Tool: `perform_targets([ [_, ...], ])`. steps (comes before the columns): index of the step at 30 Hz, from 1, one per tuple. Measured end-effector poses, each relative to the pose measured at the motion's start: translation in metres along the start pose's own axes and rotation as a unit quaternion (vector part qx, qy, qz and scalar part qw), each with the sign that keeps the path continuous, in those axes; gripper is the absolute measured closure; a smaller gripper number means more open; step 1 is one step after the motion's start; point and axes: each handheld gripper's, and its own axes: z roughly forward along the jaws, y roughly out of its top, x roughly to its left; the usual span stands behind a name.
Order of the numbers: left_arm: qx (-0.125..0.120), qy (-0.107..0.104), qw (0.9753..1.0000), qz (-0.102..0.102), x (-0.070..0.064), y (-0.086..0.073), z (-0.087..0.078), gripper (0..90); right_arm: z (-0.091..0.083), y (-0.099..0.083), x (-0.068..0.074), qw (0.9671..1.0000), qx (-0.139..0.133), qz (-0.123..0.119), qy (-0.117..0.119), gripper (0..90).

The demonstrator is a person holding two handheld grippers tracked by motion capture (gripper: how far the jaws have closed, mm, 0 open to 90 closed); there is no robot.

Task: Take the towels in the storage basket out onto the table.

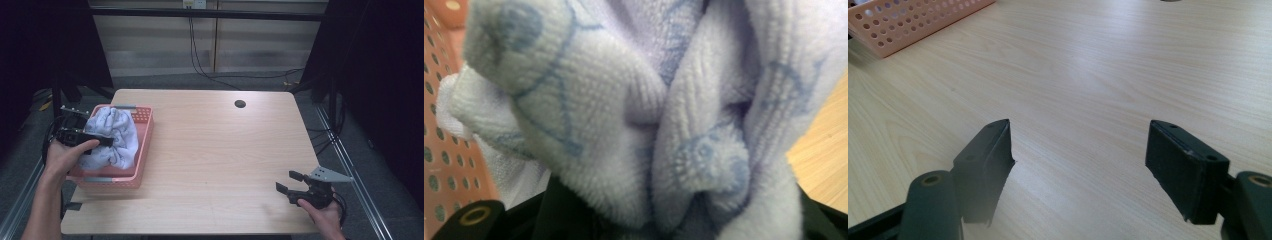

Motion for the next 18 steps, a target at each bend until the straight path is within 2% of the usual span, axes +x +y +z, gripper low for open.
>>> perform_targets([
  [3, -0.006, -0.002, 1.0, -0.002, -0.001, 0.003, -0.005, 55.2, 0.0, 0.0, 0.0, 1.0, 0.0, 0.0, 0.001, 26.6],
  [4, -0.004, 0.0, 0.9999, 0.01, 0.0, 0.004, -0.008, 55.2, 0.0, 0.0, 0.0, 1.0, 0.0, 0.0, 0.001, 26.5],
  [6, -0.019, -0.004, 0.9998, 0.003, -0.001, 0.006, -0.013, 55.2, -0.001, 0.0, 0.0, 1.0, 0.0, 0.0, 0.001, 26.5],
  [12, -0.032, -0.009, 0.9994, 0.004, -0.006, 0.009, -0.026, 55.0, -0.001, 0.0, 0.001, 1.0, 0.0, 0.0, 0.002, 26.6],
  [15, -0.039, -0.012, 0.9992, 0.007, -0.008, 0.011, -0.028, 54.9, -0.001, 0.0, 0.001, 1.0, -0.001, 0.0, 0.003, 26.6],
  [18, -0.052, -0.015, 0.9985, 0.003, -0.01, 0.012, -0.03, 54.8, -0.001, 0.0, 0.001, 1.0, -0.001, -0.001, 0.002, 26.5],
])
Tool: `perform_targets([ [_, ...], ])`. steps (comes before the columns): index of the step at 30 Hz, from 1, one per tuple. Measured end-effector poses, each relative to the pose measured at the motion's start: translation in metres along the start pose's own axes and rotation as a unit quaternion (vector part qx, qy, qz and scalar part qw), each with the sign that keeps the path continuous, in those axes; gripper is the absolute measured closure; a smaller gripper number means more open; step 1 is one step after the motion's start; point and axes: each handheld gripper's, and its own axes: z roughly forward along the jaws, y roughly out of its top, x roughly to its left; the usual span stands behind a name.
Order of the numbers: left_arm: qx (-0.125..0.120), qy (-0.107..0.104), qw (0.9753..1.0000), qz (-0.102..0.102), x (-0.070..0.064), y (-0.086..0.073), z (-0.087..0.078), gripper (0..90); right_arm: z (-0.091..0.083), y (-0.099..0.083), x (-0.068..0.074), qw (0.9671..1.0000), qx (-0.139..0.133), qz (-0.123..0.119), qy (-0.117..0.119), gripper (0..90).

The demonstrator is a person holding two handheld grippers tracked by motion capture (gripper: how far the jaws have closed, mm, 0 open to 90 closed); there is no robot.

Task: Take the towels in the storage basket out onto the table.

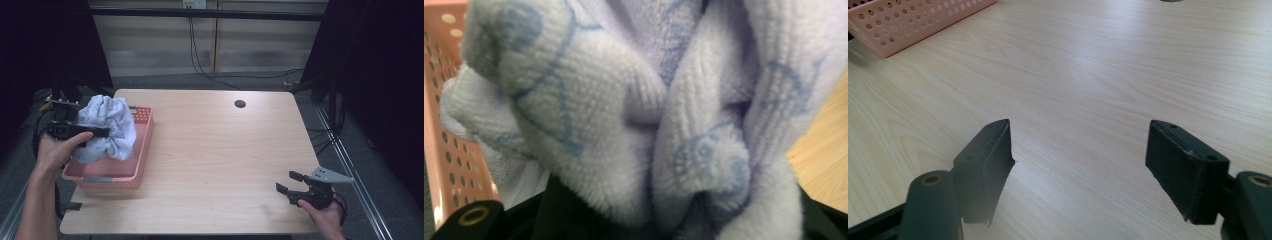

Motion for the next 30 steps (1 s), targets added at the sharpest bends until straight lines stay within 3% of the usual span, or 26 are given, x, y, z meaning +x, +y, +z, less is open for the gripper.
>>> perform_targets([
  [13, -0.016, 0.004, 0.9997, 0.017, -0.021, 0.011, -0.019, 54.5, -0.001, 0.0, 0.0, 1.0, -0.002, 0.001, 0.004, 26.4],
  [20, -0.034, 0.009, 0.9986, 0.04, -0.04, 0.017, -0.029, 54.4, 0.0, 0.001, 0.0, 1.0, -0.002, -0.001, 0.007, 26.1],
  [30, -0.039, -0.011, 0.9972, 0.062, -0.072, 0.029, -0.02, 54.4, 0.0, 0.001, 0.0, 1.0, -0.003, -0.002, 0.008, 26.0],
])
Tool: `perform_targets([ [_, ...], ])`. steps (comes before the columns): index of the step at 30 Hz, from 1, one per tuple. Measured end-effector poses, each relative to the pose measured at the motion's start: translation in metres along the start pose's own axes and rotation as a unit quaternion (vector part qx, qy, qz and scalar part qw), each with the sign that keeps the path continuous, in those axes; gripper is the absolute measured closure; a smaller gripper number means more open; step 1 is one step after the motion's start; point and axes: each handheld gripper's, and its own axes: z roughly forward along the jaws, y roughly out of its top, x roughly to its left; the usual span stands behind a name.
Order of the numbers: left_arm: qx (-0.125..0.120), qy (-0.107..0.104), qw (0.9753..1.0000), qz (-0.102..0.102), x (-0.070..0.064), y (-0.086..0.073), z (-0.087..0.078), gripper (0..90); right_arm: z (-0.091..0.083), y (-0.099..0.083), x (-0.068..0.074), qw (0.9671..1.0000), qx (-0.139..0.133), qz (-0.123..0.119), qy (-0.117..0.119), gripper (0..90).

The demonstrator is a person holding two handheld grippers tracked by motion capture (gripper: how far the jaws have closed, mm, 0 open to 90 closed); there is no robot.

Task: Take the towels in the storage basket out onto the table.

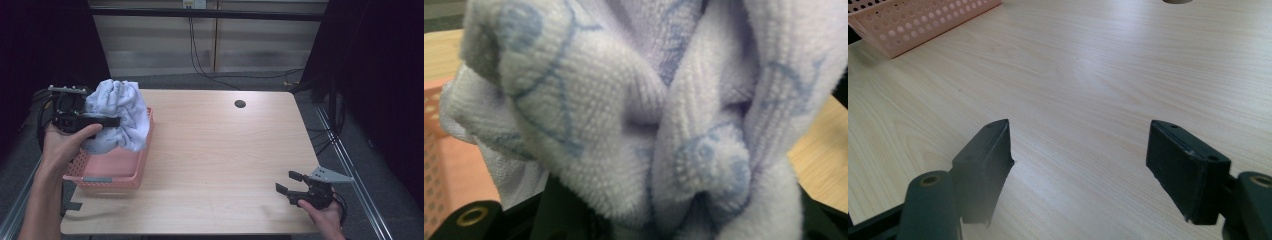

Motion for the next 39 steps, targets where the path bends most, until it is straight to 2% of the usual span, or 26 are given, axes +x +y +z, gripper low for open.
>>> perform_targets([
  [2, -0.006, -0.001, 1.0, -0.002, -0.003, 0.002, 0.002, 54.4, 0.0, 0.0, 0.0, 1.0, 0.001, -0.001, 0.0, 25.9],
  [6, 0.001, -0.017, 0.9997, 0.017, -0.019, 0.008, 0.014, 54.3, 0.001, 0.001, 0.0, 1.0, -0.001, 0.002, -0.001, 25.8],
  [10, 0.001, -0.023, 0.9995, 0.021, -0.027, 0.011, 0.022, 54.2, 0.002, 0.001, 0.0, 1.0, 0.001, 0.003, -0.001, 25.8],
  [14, 0.005, -0.045, 0.9987, 0.025, -0.041, 0.011, 0.042, 54.1, 0.002, 0.001, -0.001, 1.0, 0.001, 0.002, -0.001, 25.9],
  [15, 0.005, -0.045, 0.9987, 0.025, -0.041, 0.011, 0.042, 54.0, 0.002, 0.001, -0.001, 1.0, 0.0, 0.002, -0.002, 25.8],
  [18, 0.013, -0.053, 0.9981, 0.029, -0.052, 0.01, 0.057, 53.9, 0.002, 0.001, 0.0, 1.0, 0.0, 0.0, -0.001, 25.9],
  [21, 0.02, -0.054, 0.9978, 0.032, -0.058, 0.01, 0.065, 53.9, 0.001, 0.001, -0.001, 1.0, 0.001, -0.002, 0.0, 25.8],
  [24, 0.019, -0.069, 0.9968, 0.036, -0.064, 0.008, 0.073, 53.9, 0.001, 0.001, -0.002, 1.0, 0.001, -0.002, 0.002, 25.9],
  [29, 0.025, -0.076, 0.9955, 0.051, -0.077, 0.006, 0.085, 53.8, 0.0, 0.001, -0.001, 1.0, 0.0, -0.005, 0.003, 26.0],
  [31, 0.026, -0.088, 0.9945, 0.051, -0.082, 0.005, 0.091, 53.7, 0.001, 0.001, -0.001, 1.0, 0.0, -0.005, 0.004, 25.9],
  [34, 0.027, -0.084, 0.9946, 0.053, -0.087, 0.004, 0.097, 53.7, 0.001, 0.002, -0.001, 1.0, 0.0, -0.006, 0.003, 25.9],
  [39, 0.042, -0.103, 0.9917, 0.065, -0.101, -0.006, 0.124, 53.3, 0.002, 0.001, -0.001, 1.0, 0.003, -0.007, 0.005, 25.9],
])
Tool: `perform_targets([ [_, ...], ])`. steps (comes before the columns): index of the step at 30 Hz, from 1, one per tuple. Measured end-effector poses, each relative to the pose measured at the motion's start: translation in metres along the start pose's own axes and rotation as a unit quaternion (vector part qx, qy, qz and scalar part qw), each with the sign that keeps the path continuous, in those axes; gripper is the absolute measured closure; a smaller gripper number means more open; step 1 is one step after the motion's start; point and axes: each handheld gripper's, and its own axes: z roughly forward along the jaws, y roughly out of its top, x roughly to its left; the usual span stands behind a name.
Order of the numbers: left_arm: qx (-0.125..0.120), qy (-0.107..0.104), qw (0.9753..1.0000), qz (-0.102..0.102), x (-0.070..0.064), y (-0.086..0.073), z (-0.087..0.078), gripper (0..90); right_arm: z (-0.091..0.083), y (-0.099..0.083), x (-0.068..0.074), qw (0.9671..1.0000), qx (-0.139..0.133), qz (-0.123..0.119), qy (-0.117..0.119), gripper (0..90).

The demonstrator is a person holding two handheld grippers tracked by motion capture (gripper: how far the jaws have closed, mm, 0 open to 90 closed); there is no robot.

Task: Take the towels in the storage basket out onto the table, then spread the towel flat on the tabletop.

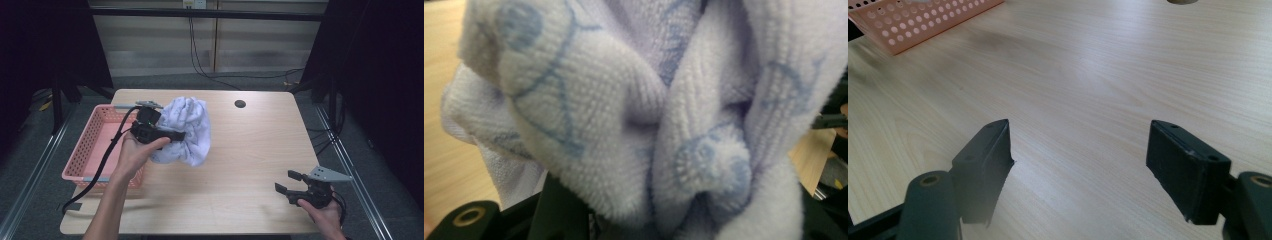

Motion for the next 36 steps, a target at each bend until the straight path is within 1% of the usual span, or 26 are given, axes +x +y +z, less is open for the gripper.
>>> perform_targets([
  [2, 0.002, -0.005, 1.0, -0.002, -0.003, -0.003, 0.008, 53.2, 0.0, 0.0, -0.001, 1.0, 0.001, 0.0, 0.001, 25.9],
  [3, 0.002, -0.005, 1.0, -0.002, -0.003, -0.003, 0.008, 53.2, 0.0, 0.0, -0.001, 1.0, 0.001, 0.0, 0.001, 25.9],
  [4, 0.008, -0.015, 0.9999, -0.003, -0.005, -0.006, 0.017, 53.1, 0.0, 0.0, 0.0, 1.0, 0.0, 0.001, 0.002, 25.9],
  [5, 0.008, -0.017, 0.9998, -0.003, -0.007, -0.008, 0.022, 53.1, 0.001, 0.0, 0.0, 1.0, 0.0, 0.002, 0.002, 25.9],
  [6, 0.015, -0.02, 0.9997, -0.002, -0.009, -0.01, 0.028, 53.1, 0.001, 0.0, 0.0, 1.0, 0.001, 0.002, 0.002, 25.9],
  [9, 0.02, -0.035, 0.9992, -0.005, -0.012, -0.014, 0.039, 52.9, 0.0, -0.001, 0.001, 1.0, 0.003, 0.0, 0.004, 25.9],
  [10, 0.025, -0.041, 0.9988, -0.002, -0.013, -0.015, 0.043, 52.9, 0.0, -0.001, 0.001, 1.0, 0.004, 0.0, 0.005, 25.9],
  [11, 0.028, -0.04, 0.9988, 0.003, -0.014, -0.017, 0.047, 52.9, 0.0, -0.001, 0.001, 1.0, 0.003, 0.0, 0.006, 25.9],
  [12, 0.03, -0.04, 0.9987, 0.0, -0.016, -0.02, 0.053, 52.8, 0.0, -0.001, 0.001, 1.0, 0.003, 0.001, 0.006, 25.9],
  [16, 0.057, -0.035, 0.9977, 0.006, -0.017, -0.028, 0.072, 52.7, 0.001, 0.0, 0.001, 1.0, 0.004, 0.001, 0.007, 25.9],
  [17, 0.057, -0.035, 0.9977, 0.006, -0.017, -0.028, 0.072, 52.5, 0.002, 0.0, 0.001, 1.0, 0.005, 0.0, 0.007, 25.9],
  [18, 0.069, -0.037, 0.9969, 0.01, -0.017, -0.032, 0.081, 52.4, 0.003, 0.0, 0.001, 0.9999, 0.006, -0.002, 0.008, 25.9],
  [20, 0.072, -0.04, 0.9965, 0.012, -0.019, -0.037, 0.09, 52.0, 0.003, 0.0, 0.002, 0.9999, 0.007, 0.001, 0.008, 25.9],
  [22, 0.07, -0.045, 0.9965, 0.01, -0.02, -0.041, 0.098, 51.6, 0.003, 0.0, 0.002, 0.9999, 0.007, 0.001, 0.008, 25.9],
  [24, 0.075, -0.048, 0.996, 0.009, -0.021, -0.045, 0.107, 50.8, 0.003, 0.0, 0.001, 0.9999, 0.007, -0.002, 0.008, 25.9],
  [26, 0.085, -0.046, 0.9952, 0.017, -0.02, -0.049, 0.113, 49.0, 0.002, 0.0, 0.002, 0.9999, 0.006, -0.003, 0.009, 25.9],
  [28, 0.082, -0.046, 0.9955, 0.016, -0.018, -0.052, 0.117, 45.4, 0.003, 0.0, 0.002, 0.9999, 0.007, -0.005, 0.009, 25.9],
  [30, 0.077, -0.041, 0.9959, 0.022, -0.019, -0.054, 0.12, 41.9, 0.004, 0.0, 0.002, 1.0, 0.007, -0.002, 0.007, 25.9],
  [31, 0.078, -0.043, 0.9955, 0.031, -0.019, -0.055, 0.121, 39.4, 0.004, 0.0, 0.002, 0.9999, 0.007, -0.002, 0.009, 25.9],
  [33, 0.081, -0.045, 0.995, 0.037, -0.02, -0.056, 0.121, 33.8, 0.005, 0.0, 0.002, 0.9999, 0.009, -0.003, 0.011, 25.9],
  [34, 0.076, -0.052, 0.9951, 0.037, -0.021, -0.057, 0.122, 31.7, 0.005, 0.0, 0.002, 0.9999, 0.009, 0.0, 0.009, 25.9],
  [35, 0.077, -0.052, 0.995, 0.037, -0.021, -0.056, 0.121, 30.3, 0.006, 0.001, 0.002, 0.9999, 0.009, 0.003, 0.009, 25.9],
  [36, 0.079, -0.051, 0.9949, 0.036, -0.021, -0.056, 0.12, 26.7, 0.006, 0.001, 0.002, 0.9999, 0.01, 0.001, 0.009, 25.9],
])
